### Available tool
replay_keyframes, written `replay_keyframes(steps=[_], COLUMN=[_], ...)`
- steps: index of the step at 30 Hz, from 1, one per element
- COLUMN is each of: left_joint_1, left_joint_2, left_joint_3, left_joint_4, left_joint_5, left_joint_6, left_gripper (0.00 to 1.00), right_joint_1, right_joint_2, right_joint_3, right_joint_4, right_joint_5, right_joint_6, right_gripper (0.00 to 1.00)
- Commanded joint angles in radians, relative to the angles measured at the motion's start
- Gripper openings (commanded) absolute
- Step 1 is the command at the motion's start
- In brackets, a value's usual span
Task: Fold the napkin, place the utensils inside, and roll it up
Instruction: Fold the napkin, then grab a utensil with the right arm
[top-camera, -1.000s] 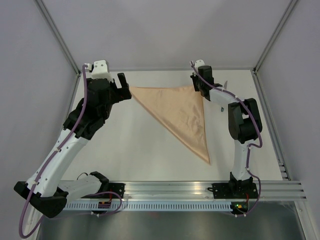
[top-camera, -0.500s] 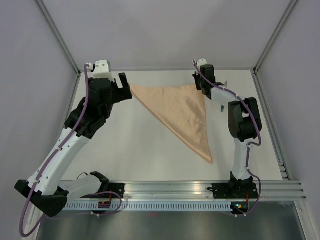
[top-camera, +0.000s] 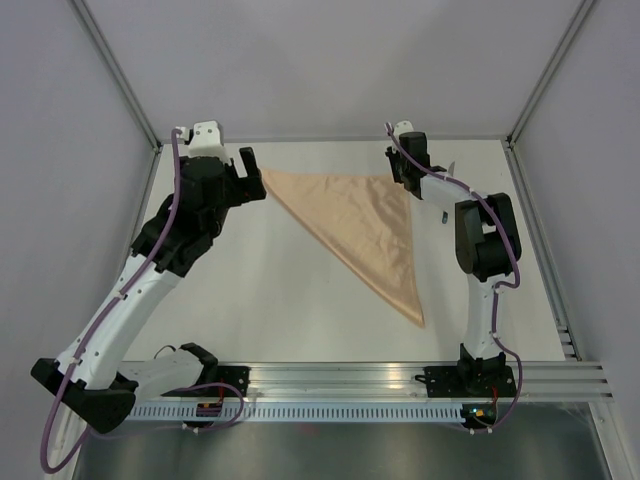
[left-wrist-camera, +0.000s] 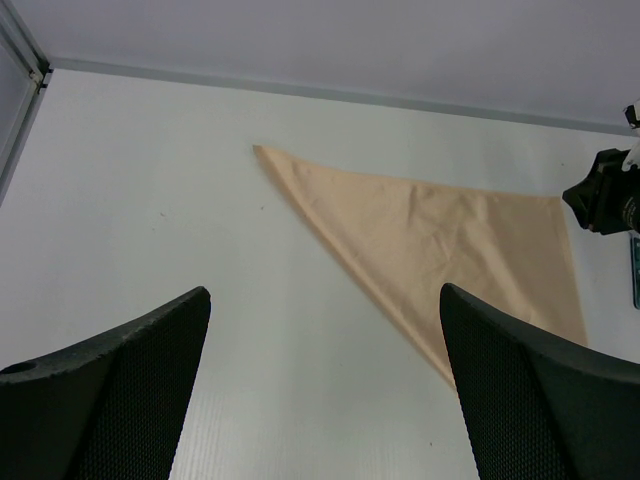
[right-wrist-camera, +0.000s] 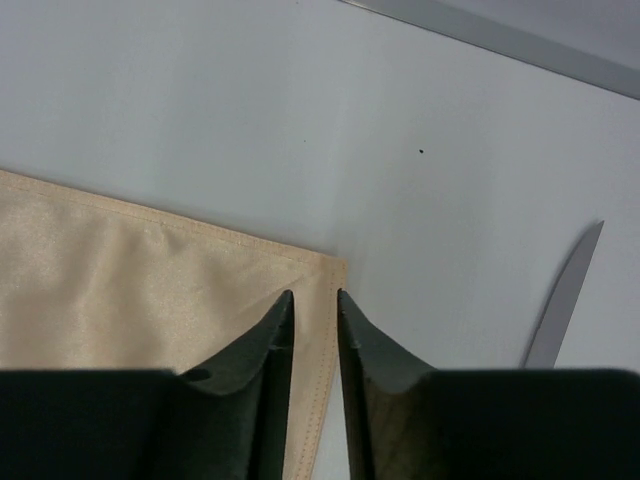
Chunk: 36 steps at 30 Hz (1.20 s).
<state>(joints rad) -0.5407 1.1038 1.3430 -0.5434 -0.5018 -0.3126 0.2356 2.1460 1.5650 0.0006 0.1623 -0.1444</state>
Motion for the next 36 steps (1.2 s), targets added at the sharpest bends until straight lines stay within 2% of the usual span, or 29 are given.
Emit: replay_keyframes(steps=[1,2,3,5,7,17,26,36], left_joint_1=[0.005,0.007,0.007,0.007,0.007,0.008,0.008,0.008], left_joint_2=[0.002,0.001,0.001,-0.005,-0.013,-0.097,-0.140,-0.157], left_joint_3=[-0.011,-0.015,-0.016,-0.021,-0.027,-0.143,-0.188,-0.205], left_joint_4=[0.031,0.031,0.031,0.031,0.034,0.095,0.118,0.126], left_joint_5=[0.014,0.014,0.014,0.019,0.022,0.060,0.101,0.118], left_joint_6=[0.001,0.001,0.001,0.001,0.001,-0.020,-0.002,0.018], left_gripper=[1.00,1.00,1.00,1.00,1.00,1.00,1.00,1.00], right_joint_1=[-0.009,-0.010,-0.010,-0.015,-0.022,-0.165,-0.190,-0.229], right_joint_2=[0.031,0.031,0.032,0.026,0.011,-0.055,-0.115,-0.066], right_joint_3=[0.046,0.053,0.055,0.063,0.069,0.026,-0.092,-0.089], right_joint_4=[-0.023,-0.030,-0.034,-0.046,-0.073,-0.237,-0.255,-0.300], right_joint_5=[0.042,0.045,0.051,0.057,0.066,0.059,0.122,0.111], right_joint_6=[0.000,0.000,0.000,0.011,0.035,0.173,0.216,0.278], right_gripper=[0.33,0.43,0.48,0.55,0.57,0.57,0.57,0.55])
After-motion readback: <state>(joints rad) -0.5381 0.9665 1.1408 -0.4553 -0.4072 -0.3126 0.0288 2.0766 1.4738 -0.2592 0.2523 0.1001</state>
